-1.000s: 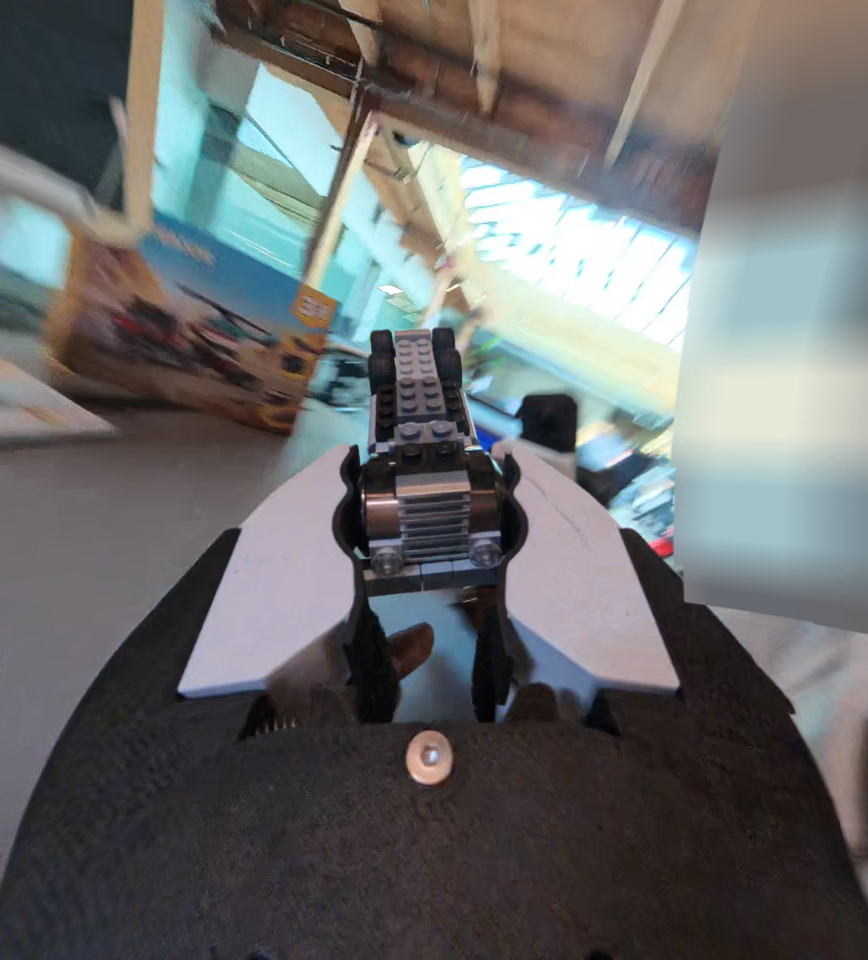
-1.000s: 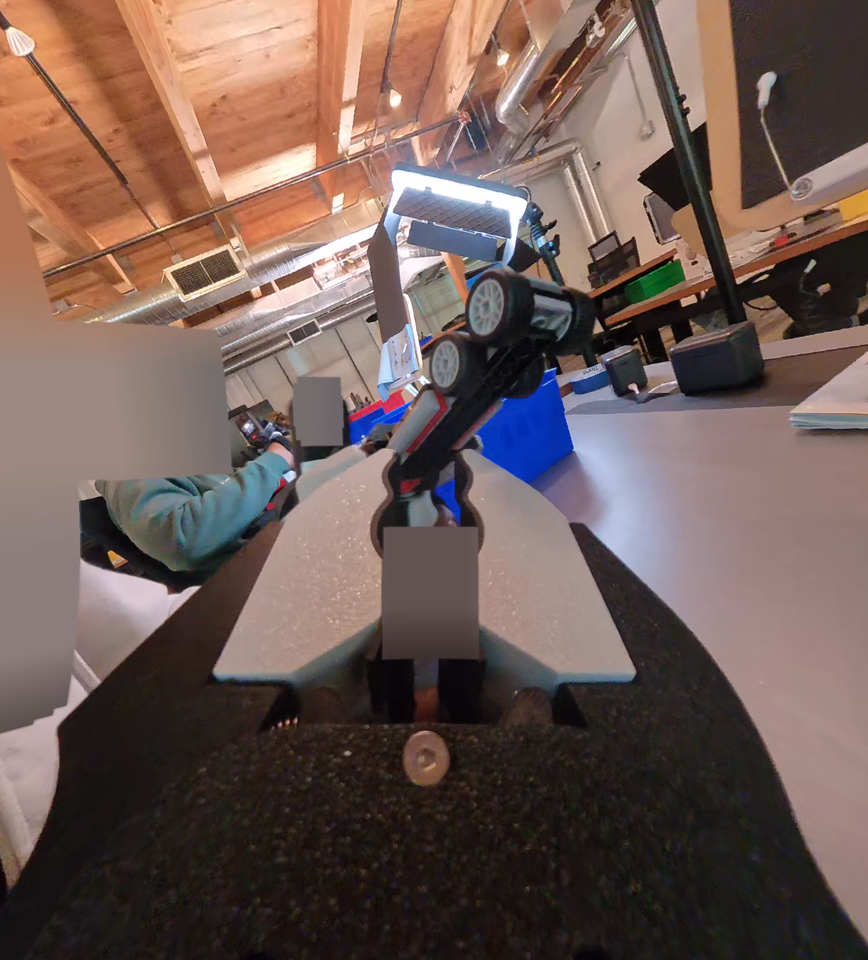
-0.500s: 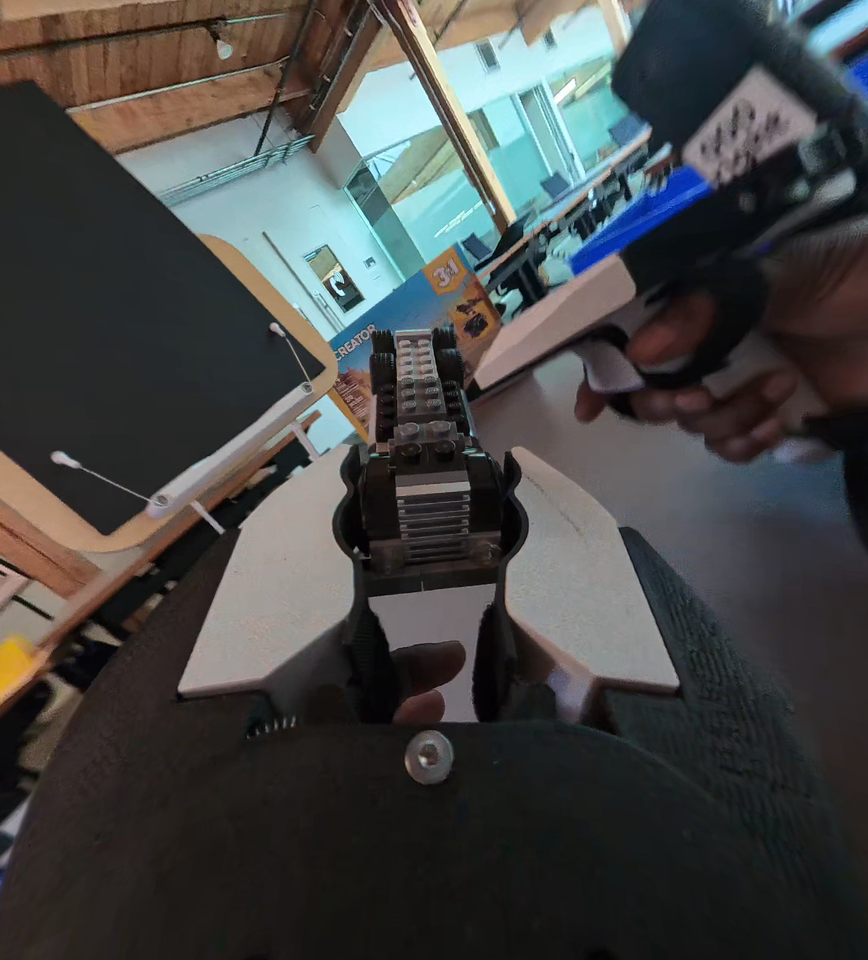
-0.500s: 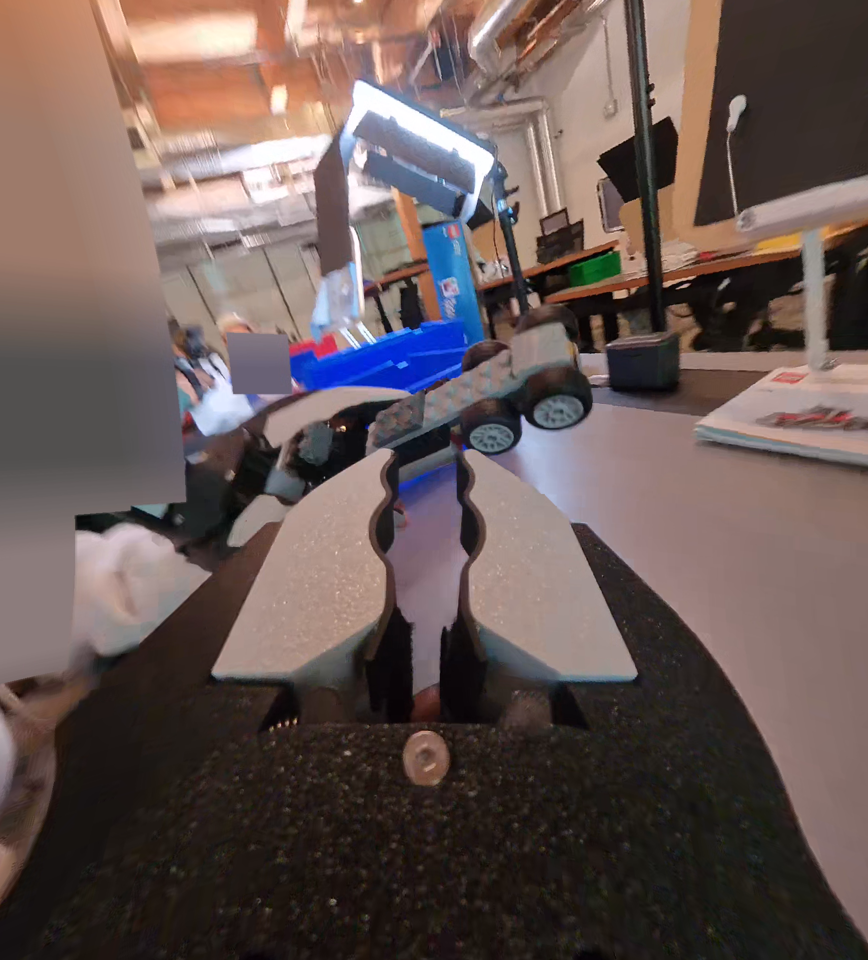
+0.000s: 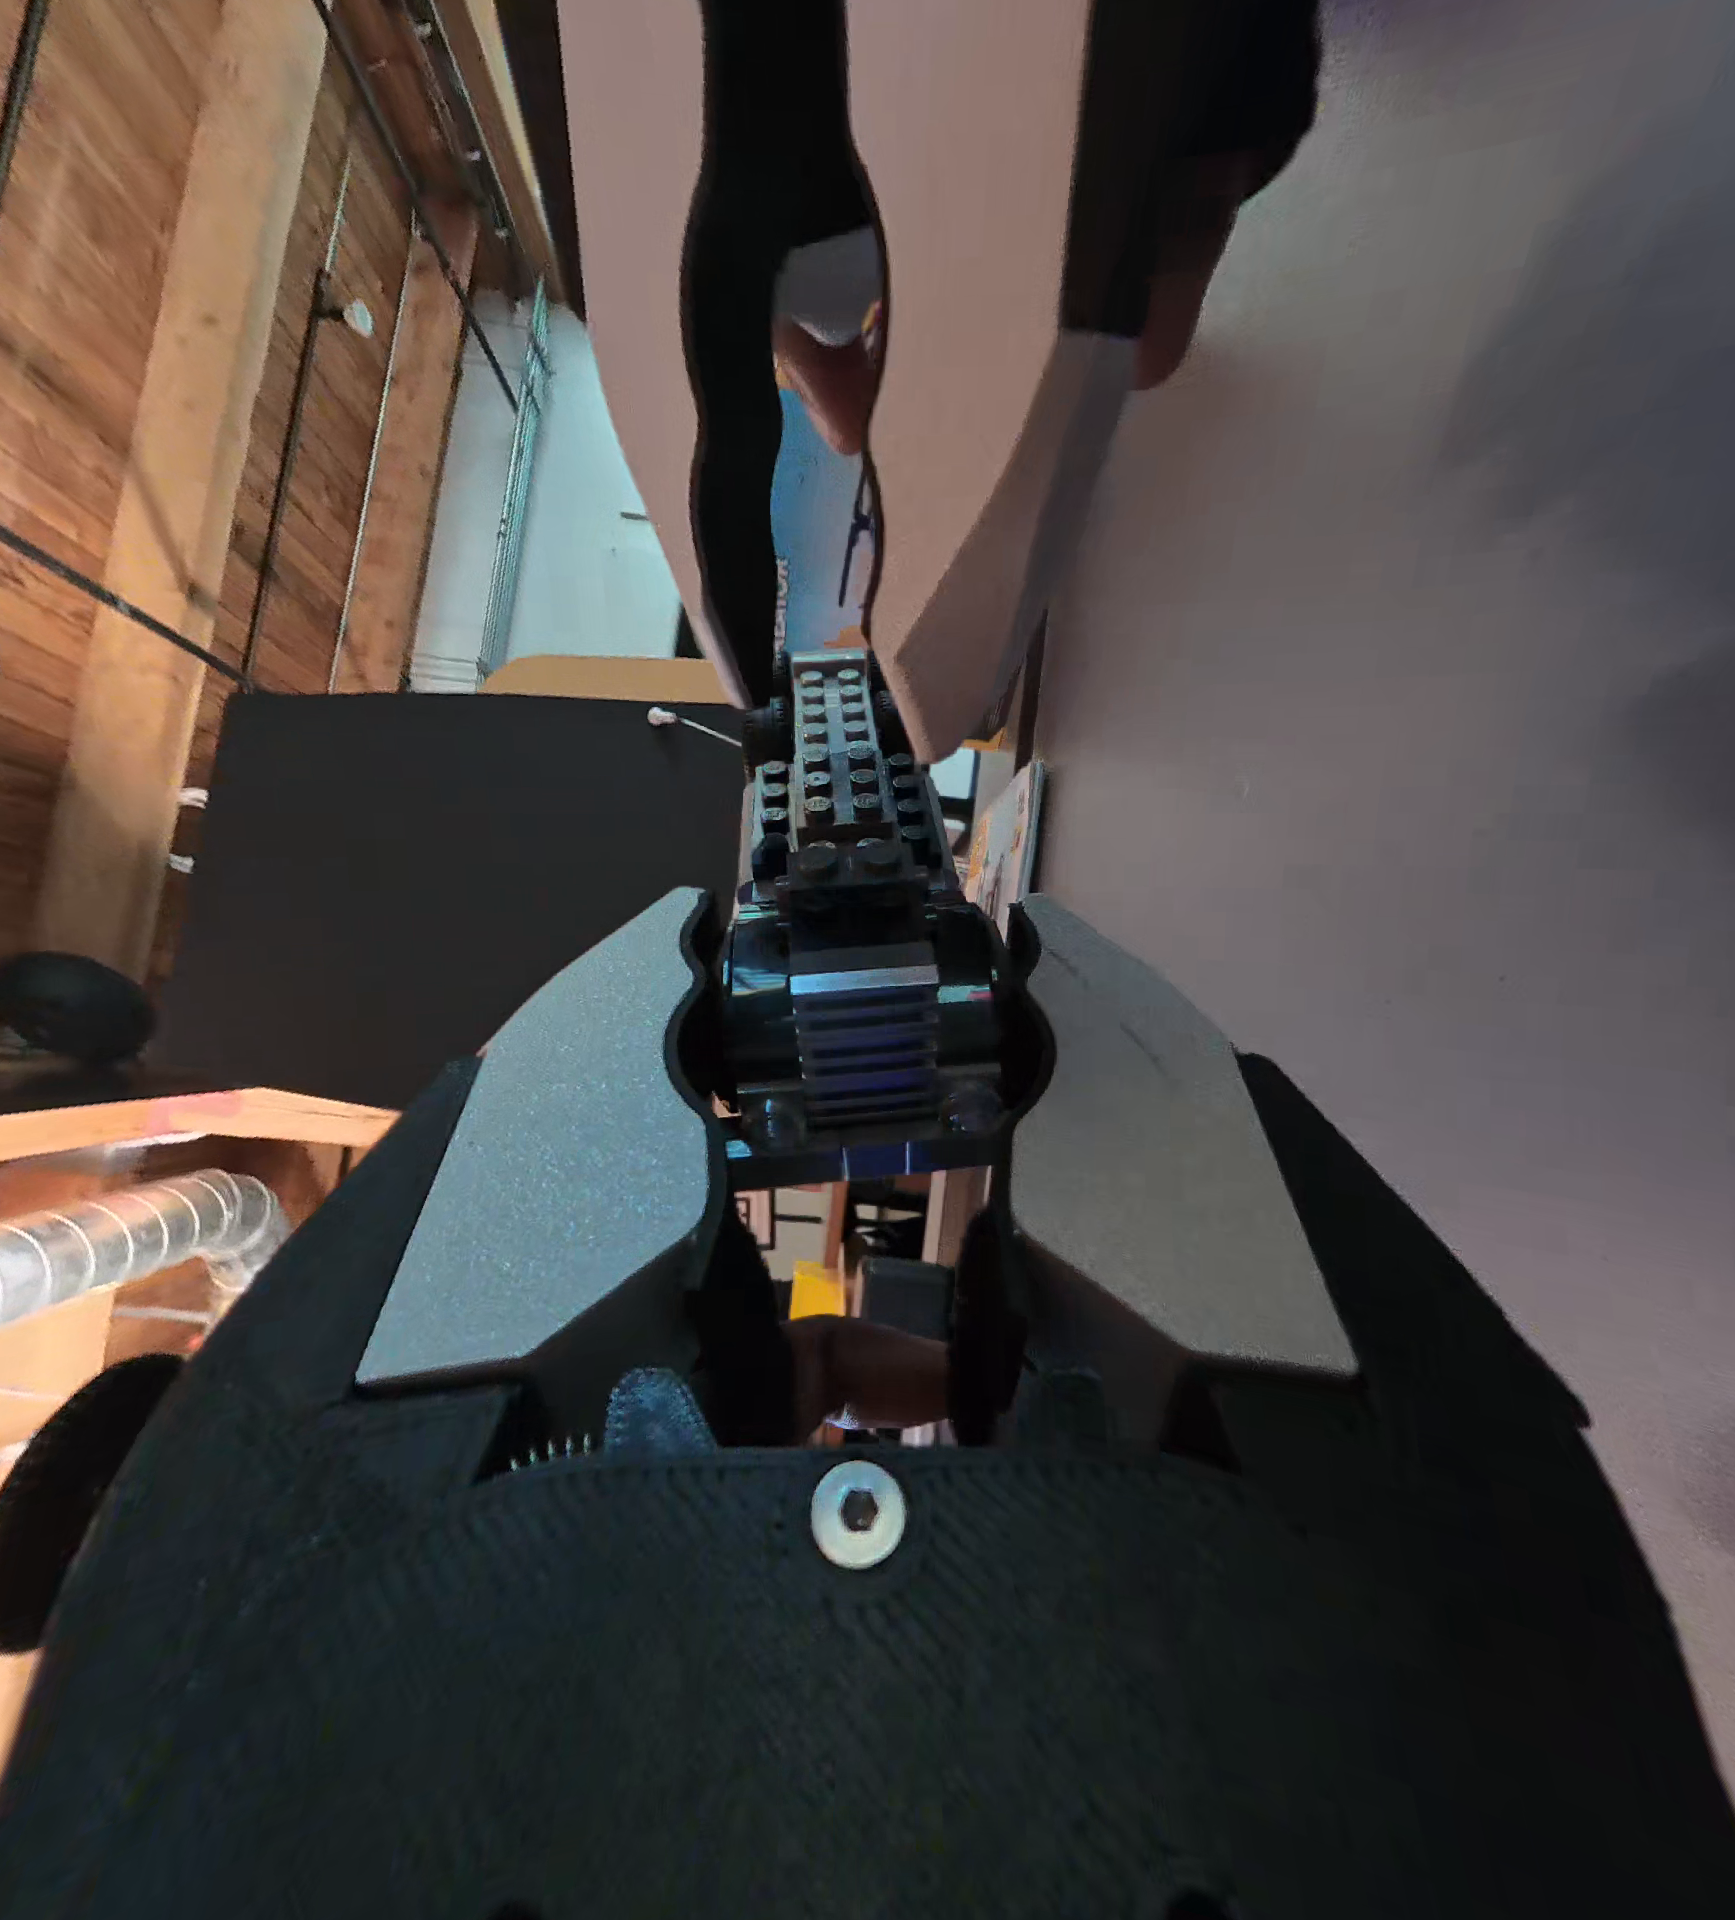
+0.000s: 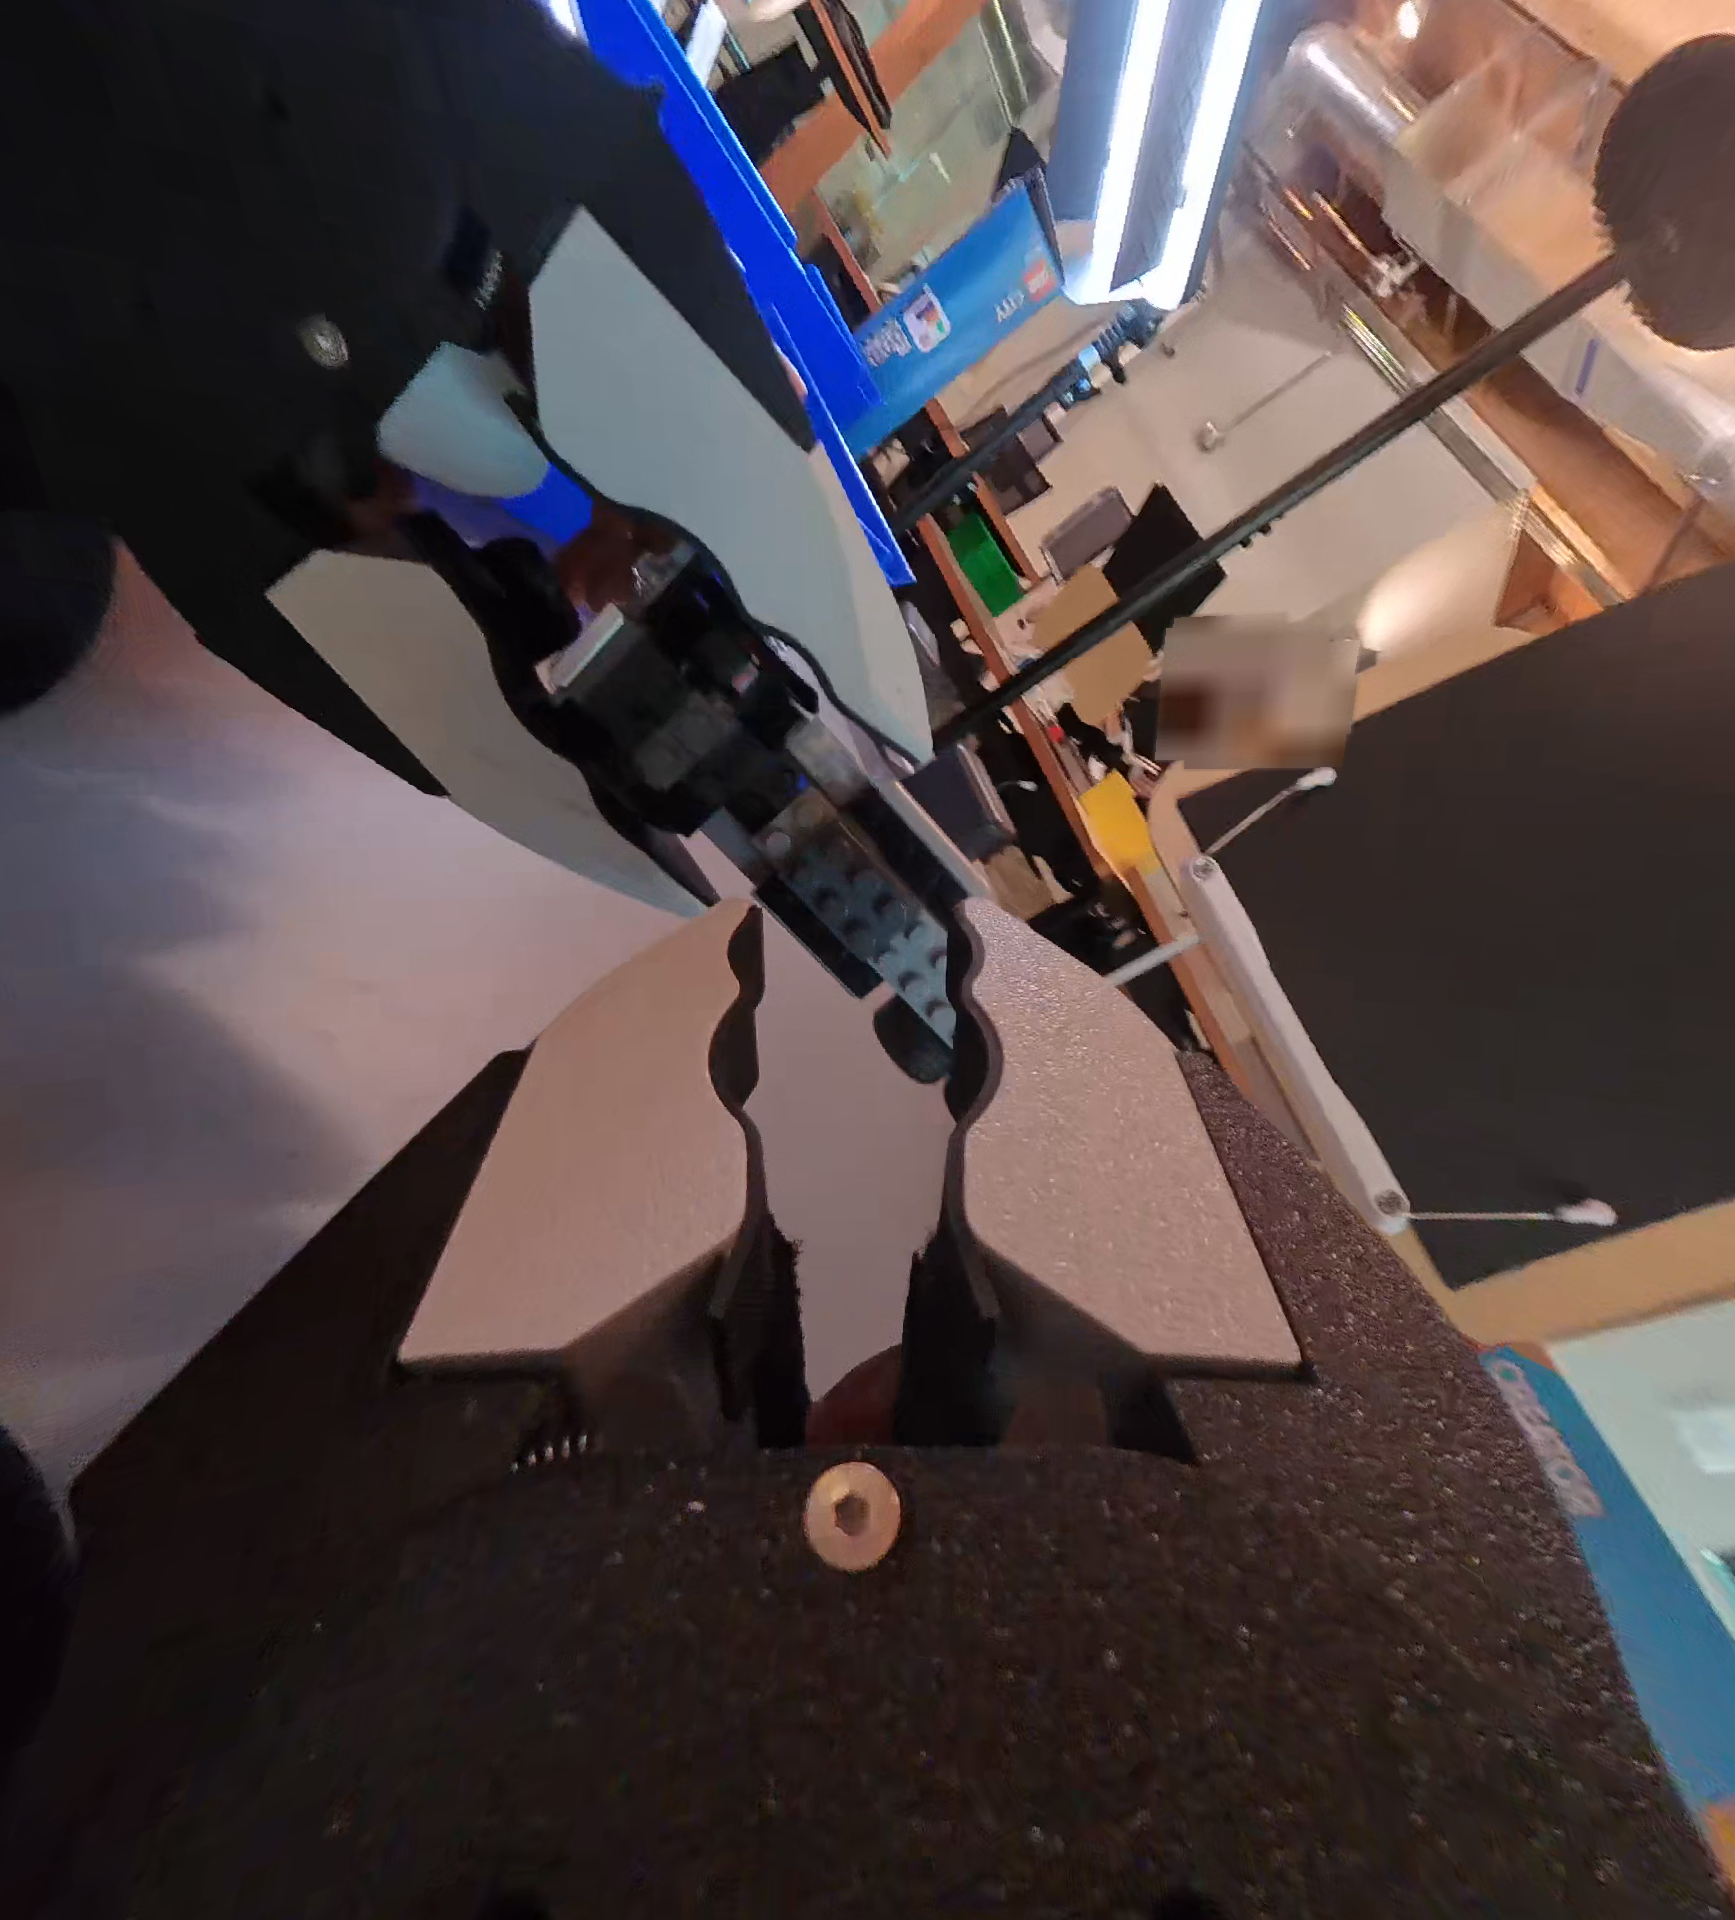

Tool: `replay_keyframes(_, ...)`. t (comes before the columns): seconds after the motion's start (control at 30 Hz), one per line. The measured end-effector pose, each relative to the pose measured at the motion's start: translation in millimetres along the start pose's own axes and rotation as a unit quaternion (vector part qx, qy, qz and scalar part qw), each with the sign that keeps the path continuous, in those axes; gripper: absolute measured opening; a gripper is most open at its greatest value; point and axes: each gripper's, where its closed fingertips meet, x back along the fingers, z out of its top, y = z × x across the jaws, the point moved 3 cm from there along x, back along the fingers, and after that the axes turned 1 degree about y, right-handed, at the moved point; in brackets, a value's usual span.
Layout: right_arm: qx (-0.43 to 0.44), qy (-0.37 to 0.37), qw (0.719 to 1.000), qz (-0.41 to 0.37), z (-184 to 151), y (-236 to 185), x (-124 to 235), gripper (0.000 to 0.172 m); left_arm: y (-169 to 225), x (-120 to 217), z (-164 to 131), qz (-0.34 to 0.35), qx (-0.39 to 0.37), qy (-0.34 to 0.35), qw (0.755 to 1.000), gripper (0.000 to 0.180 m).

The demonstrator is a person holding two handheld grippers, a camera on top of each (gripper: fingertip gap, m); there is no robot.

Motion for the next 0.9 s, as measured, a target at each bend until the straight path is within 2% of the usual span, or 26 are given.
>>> replay_keyframes(0.07, 0.001, 0.013, 1.000, 0.007, 3.0, -1.1, 0.8, 0.034, 2.3, 0.4, 3.7, -0.005, -0.010, 0.008, 1.000, 0.052)
replay_keyframes(0.17, 0.047, -0.009, 0.999, 0.026, -0.4, -8.7, -0.3, 0.033, 3.6, 1.2, 7.6, -0.009, -0.011, 0.019, 1.000, 0.052)
replay_keyframes(0.33, 0.216, -0.046, 0.975, 0.021, -4.1, -18.1, 1.9, 0.018, 13.4, 2.7, 12.9, -0.049, -0.006, 0.046, 0.998, 0.052)
replay_keyframes(0.43, 0.272, -0.065, 0.960, 0.026, -7.7, -24.4, 1.5, 0.016, 19.3, 3.5, 14.3, -0.074, -0.003, 0.047, 0.996, 0.052)
replay_keyframes(0.6, 0.267, -0.063, 0.960, 0.057, -7.1, -34.1, 0.1, 0.015, 27.9, 4.9, 15.7, -0.118, 0.032, 0.060, 0.991, 0.052)
replay_keyframes(0.73, 0.224, -0.063, 0.971, 0.056, -5.2, -31.7, 2.9, 0.015, 27.1, 5.4, 18.0, -0.126, 0.065, 0.071, 0.987, 0.052)
replay_keyframes(0.9, 0.197, -0.061, 0.977, 0.049, -4.5, -31.7, 3.0, 0.014, 24.6, 7.1, 19.2, -0.158, 0.146, 0.080, 0.973, 0.051)
